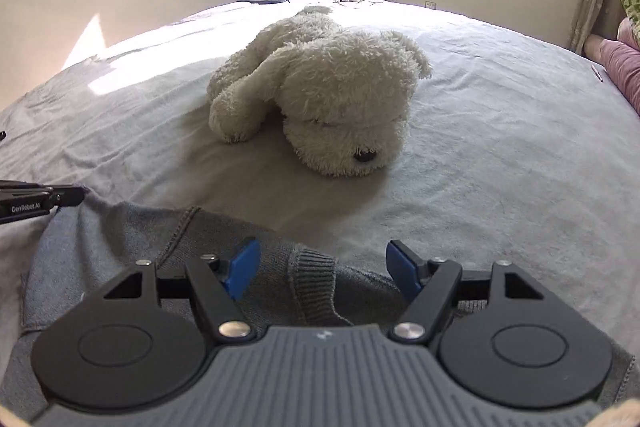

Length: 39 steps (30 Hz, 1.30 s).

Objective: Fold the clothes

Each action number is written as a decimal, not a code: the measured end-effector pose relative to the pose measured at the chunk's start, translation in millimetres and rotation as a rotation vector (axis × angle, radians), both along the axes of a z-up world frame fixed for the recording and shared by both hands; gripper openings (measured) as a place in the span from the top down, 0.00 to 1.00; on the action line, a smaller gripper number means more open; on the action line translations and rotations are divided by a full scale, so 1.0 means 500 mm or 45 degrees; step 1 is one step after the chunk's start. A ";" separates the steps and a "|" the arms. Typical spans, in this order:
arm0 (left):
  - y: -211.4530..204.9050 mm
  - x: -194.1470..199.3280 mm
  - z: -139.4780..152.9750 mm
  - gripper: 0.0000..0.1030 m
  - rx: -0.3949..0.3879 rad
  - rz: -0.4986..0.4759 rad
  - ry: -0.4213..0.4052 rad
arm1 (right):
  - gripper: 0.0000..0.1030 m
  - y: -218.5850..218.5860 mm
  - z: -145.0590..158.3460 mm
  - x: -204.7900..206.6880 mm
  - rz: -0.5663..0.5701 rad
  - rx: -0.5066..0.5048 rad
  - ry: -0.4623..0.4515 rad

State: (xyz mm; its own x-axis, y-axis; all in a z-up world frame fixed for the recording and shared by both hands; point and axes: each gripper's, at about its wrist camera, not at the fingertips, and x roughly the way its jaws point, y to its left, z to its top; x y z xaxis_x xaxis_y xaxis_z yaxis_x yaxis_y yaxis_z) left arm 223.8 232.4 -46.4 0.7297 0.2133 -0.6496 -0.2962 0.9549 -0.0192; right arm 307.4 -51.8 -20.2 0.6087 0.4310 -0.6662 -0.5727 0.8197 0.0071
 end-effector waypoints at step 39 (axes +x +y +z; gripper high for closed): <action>0.002 0.004 -0.002 0.94 0.012 0.010 0.018 | 0.85 -0.132 -0.105 -0.024 -0.313 0.849 0.531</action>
